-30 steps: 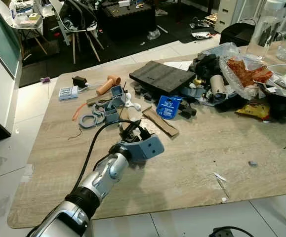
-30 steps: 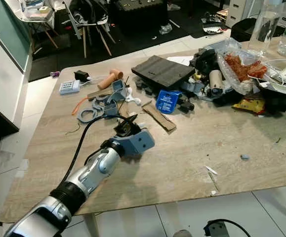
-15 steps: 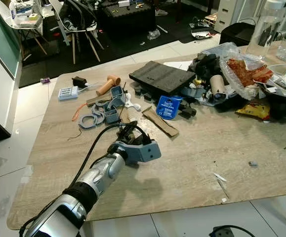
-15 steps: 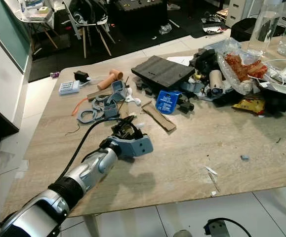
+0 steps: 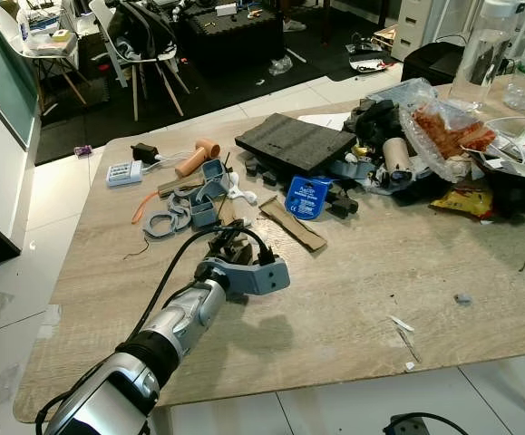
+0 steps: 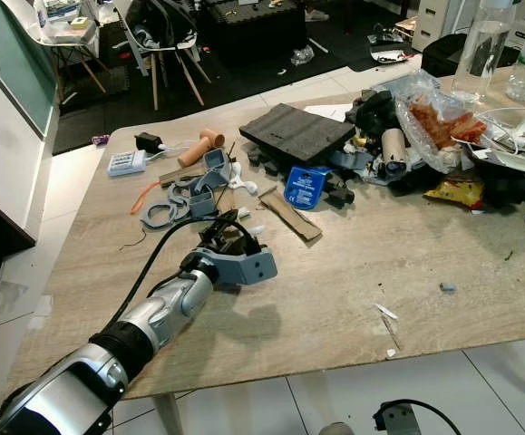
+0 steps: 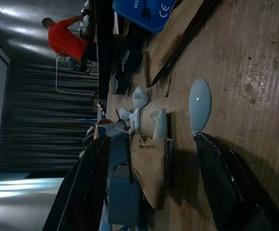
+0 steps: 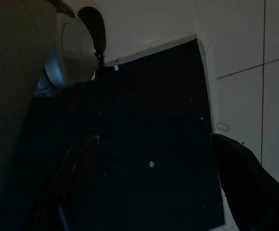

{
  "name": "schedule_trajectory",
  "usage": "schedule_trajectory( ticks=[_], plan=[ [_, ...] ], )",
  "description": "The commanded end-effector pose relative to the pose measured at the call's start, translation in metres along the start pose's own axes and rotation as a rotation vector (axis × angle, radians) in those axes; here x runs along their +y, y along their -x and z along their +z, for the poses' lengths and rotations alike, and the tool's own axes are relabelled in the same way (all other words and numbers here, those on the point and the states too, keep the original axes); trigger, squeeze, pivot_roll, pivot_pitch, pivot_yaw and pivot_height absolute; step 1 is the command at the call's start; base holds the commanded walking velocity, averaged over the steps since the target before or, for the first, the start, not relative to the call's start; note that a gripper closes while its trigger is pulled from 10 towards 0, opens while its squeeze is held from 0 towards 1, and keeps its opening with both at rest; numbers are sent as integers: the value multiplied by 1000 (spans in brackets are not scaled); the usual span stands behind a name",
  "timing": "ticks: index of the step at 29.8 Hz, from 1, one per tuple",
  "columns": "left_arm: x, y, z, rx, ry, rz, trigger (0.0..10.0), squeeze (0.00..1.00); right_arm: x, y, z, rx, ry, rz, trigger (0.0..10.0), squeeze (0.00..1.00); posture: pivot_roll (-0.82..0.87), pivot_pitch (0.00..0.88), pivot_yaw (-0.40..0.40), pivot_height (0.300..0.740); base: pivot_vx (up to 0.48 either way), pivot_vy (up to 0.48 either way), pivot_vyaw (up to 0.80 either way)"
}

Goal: Picking trash to rubbish bin

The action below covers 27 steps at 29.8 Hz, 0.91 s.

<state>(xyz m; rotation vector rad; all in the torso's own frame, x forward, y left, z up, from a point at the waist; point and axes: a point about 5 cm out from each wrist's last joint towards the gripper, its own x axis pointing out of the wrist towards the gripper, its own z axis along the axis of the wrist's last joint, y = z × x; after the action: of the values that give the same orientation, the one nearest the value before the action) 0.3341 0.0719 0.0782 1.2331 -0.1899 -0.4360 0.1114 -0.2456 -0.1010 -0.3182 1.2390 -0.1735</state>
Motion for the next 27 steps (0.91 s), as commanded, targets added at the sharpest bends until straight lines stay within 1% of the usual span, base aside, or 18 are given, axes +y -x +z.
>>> schedule_trajectory(
  ticks=[1, 11, 12, 14, 15, 27],
  plan=[
    [-5, 5, -16, 65, -21, -38, 10000, 0, 6, 0, -2, 9, -1, 16, 10000, 0, -132, 71, 139, 740, 0, 0, 0],
    [-5, 6, -20, 100, -13, -30, 10000, 0, 7, 0, -1, 7, -1, 18, 10000, 0, -131, 70, 139, 740, 0, 0, 0],
    [-5, 6, -21, 101, -14, -23, 2667, 0, 7, 0, 0, 6, -1, 18, 10000, 0, -131, 70, 138, 740, 0, 0, 0],
    [-5, 6, -21, 102, -16, -18, 2667, 0, 7, 0, 0, 6, -1, 18, 10000, 0, -131, 70, 138, 740, 0, 0, 0],
    [-4, 5, -21, 104, -19, -13, 0, 0, 7, 0, 0, 5, -1, 19, 10000, 0, -131, 69, 138, 740, 0, 0, 0],
    [-2, 4, -18, 96, -6, 9, 0, 0, 7, 0, 0, 4, 6, 20, 10000, 0, -133, 66, 133, 740, 0, 0, 0]
  ],
)
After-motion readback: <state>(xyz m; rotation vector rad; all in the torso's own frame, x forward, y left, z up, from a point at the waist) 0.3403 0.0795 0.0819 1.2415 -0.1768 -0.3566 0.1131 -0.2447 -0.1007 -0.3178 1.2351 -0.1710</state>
